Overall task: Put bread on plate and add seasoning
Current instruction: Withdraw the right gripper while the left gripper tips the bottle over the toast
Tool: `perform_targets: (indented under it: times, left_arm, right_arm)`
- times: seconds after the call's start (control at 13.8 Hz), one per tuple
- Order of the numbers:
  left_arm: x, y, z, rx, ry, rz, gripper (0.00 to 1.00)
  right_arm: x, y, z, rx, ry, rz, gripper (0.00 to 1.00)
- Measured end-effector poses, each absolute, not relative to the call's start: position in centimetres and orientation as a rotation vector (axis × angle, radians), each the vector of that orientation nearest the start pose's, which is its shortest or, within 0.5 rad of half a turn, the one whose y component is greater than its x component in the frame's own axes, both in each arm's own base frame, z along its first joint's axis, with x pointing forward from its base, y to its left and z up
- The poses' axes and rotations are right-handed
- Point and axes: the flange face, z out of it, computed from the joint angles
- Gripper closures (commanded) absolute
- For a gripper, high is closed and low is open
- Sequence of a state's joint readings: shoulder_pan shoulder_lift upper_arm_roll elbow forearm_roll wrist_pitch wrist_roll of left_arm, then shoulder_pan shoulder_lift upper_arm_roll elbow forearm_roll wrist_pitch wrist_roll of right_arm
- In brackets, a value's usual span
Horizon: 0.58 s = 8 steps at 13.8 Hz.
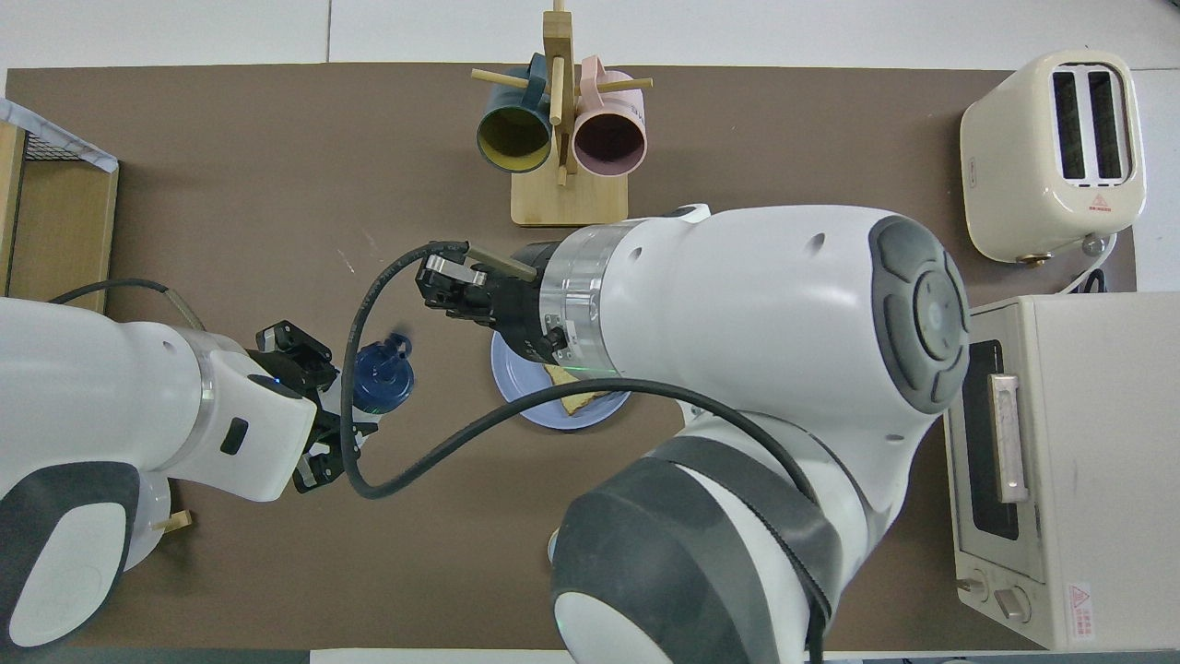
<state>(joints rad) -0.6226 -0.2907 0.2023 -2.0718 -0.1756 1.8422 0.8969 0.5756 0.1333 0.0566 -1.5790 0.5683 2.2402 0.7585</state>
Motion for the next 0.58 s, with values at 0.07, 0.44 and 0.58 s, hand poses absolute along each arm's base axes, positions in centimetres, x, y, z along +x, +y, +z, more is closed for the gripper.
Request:
perform_targets:
  times: [0.07, 0.44, 0.58]
  left_arm:
    - [43.4, -19.8, 55.6, -2.686, 1.999, -0.171, 1.00]
    - [43.4, -19.7, 55.4, -2.689, 1.997, -0.163, 1.00]
    - [43.4, -19.7, 55.4, -2.662, 1.996, -0.154, 1.00]
  right_arm:
    - [51.5, 38.7, 61.7, -2.367, 0.448, -0.061, 0.00]
    - [52.9, 32.5, 59.5, -2.533, 0.377, -0.118, 0.00]
    - [54.0, 28.1, 58.4, -2.741, 0.324, -0.151, 0.00]
